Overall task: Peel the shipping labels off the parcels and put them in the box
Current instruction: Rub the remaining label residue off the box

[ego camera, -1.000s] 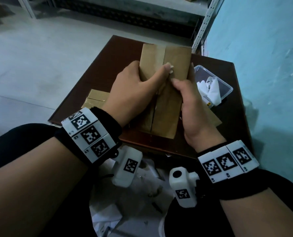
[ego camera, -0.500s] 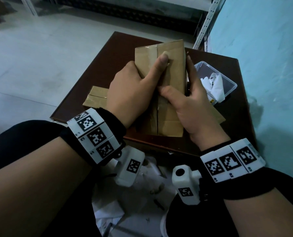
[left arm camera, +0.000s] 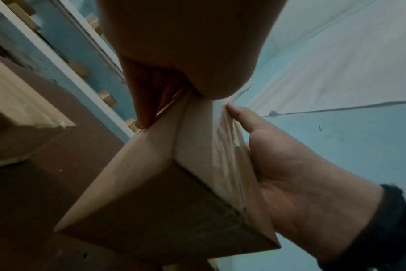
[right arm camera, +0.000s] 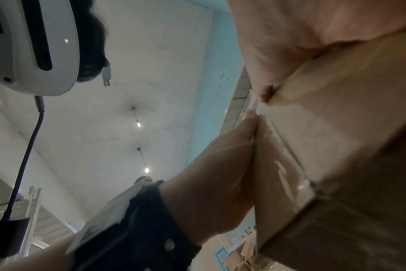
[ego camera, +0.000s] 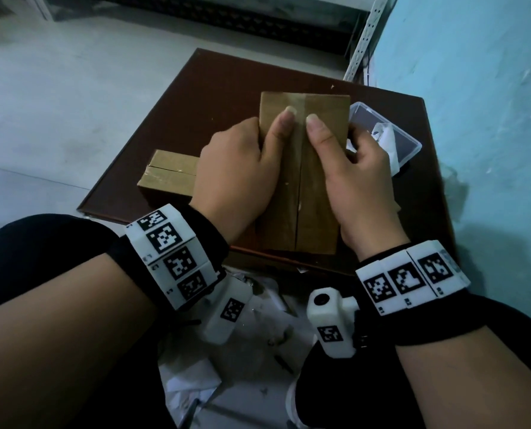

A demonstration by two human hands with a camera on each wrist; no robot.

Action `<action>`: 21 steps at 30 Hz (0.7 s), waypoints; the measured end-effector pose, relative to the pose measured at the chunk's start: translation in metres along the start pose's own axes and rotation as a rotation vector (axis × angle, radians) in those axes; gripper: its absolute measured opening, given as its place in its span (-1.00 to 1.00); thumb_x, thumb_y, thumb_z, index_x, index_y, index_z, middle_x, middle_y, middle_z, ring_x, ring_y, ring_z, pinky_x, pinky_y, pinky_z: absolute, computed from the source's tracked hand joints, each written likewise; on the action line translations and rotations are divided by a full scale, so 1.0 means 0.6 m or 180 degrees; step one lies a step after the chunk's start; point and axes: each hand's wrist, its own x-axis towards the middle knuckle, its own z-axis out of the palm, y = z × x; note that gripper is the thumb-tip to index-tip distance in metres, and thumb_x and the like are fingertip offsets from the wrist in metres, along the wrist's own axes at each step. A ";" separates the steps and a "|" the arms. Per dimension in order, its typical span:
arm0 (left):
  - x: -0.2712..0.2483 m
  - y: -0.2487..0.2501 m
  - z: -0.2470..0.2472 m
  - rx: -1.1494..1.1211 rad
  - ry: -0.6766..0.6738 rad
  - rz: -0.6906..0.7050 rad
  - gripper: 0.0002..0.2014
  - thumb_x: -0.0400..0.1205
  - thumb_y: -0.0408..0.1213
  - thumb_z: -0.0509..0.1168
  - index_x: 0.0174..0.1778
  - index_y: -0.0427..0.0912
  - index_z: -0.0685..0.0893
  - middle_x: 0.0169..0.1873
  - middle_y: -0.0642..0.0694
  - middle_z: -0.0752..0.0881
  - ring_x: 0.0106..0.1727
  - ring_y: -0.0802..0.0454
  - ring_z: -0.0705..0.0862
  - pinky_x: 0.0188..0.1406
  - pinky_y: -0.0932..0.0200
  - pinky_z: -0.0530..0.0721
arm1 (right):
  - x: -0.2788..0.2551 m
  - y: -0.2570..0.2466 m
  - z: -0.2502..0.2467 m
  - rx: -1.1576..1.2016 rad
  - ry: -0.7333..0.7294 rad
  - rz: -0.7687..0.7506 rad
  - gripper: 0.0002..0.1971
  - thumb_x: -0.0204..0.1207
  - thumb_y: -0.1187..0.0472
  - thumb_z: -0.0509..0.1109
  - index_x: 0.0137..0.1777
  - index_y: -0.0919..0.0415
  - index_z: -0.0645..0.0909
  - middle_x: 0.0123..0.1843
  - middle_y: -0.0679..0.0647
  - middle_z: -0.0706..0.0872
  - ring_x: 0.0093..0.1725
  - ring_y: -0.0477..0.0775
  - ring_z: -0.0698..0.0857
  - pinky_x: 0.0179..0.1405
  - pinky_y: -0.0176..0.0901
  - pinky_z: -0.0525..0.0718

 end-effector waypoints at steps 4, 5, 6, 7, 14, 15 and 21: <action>0.004 -0.005 -0.014 0.0066 0.0031 -0.0105 -0.44 0.82 0.29 0.04 -0.36 -0.01 0.49 -0.43 0.06 0.59 -0.43 0.17 0.55 -0.52 0.33 0.31 | -0.001 0.001 -0.007 -0.0231 -0.0365 -0.0100 -0.80 0.76 -0.13 0.47 0.21 -0.09 0.81 0.04 -0.15 0.94 0.08 -0.13 0.91 0.20 0.13 0.90; 0.004 -0.006 -0.017 0.0071 0.0019 -0.0112 -0.43 0.83 0.28 0.04 -0.37 -0.02 0.48 -0.44 0.05 0.59 -0.43 0.16 0.55 -0.52 0.31 0.31 | -0.001 0.002 -0.009 -0.0255 -0.0414 -0.0092 -0.79 0.76 -0.13 0.47 0.22 -0.09 0.82 0.04 -0.14 0.94 0.09 -0.12 0.91 0.21 0.16 0.90; 0.003 -0.006 -0.020 0.0071 0.0004 -0.0134 -0.42 0.83 0.29 0.03 -0.38 -0.03 0.48 -0.43 0.04 0.59 -0.42 0.14 0.55 -0.49 0.25 0.32 | -0.002 0.005 -0.010 -0.0281 -0.0442 -0.0102 -0.78 0.75 -0.14 0.47 0.22 -0.08 0.83 0.04 -0.12 0.94 0.09 -0.09 0.91 0.21 0.22 0.89; 0.003 -0.006 -0.022 0.0085 -0.0008 -0.0159 -0.41 0.82 0.29 0.03 -0.37 -0.05 0.49 -0.43 0.02 0.60 -0.41 0.12 0.56 -0.47 0.19 0.31 | -0.003 0.006 -0.010 -0.0310 -0.0438 -0.0123 -0.76 0.72 -0.15 0.48 0.19 -0.07 0.84 0.02 -0.10 0.94 0.08 -0.05 0.92 0.21 0.28 0.89; -0.002 -0.002 -0.019 0.0235 0.0012 -0.0058 -0.42 0.82 0.30 0.02 -0.36 -0.03 0.51 -0.44 0.04 0.60 -0.44 0.17 0.55 -0.55 0.40 0.37 | -0.005 0.009 -0.003 -0.0239 -0.0032 -0.0029 -0.62 0.62 -0.25 0.53 -0.11 0.05 0.89 -0.18 0.00 0.92 -0.08 0.04 0.92 0.10 0.38 0.89; -0.003 -0.001 -0.017 0.0226 0.0013 -0.0042 -0.43 0.82 0.29 0.03 -0.36 -0.02 0.51 -0.45 0.05 0.60 -0.45 0.18 0.55 -0.55 0.39 0.37 | -0.004 0.010 -0.003 -0.0216 0.0007 -0.0058 -0.60 0.59 -0.29 0.53 -0.12 0.05 0.89 -0.17 0.02 0.92 -0.07 0.06 0.92 0.10 0.40 0.89; -0.004 -0.001 -0.013 0.0123 0.0019 0.0006 -0.43 0.82 0.29 0.04 -0.33 -0.04 0.55 -0.44 0.04 0.62 -0.42 0.15 0.59 -0.48 0.23 0.33 | -0.002 0.014 -0.005 -0.0235 -0.0038 -0.0164 -0.74 0.68 -0.17 0.56 -0.03 0.00 0.87 -0.11 -0.10 0.94 -0.03 -0.08 0.92 0.13 0.25 0.91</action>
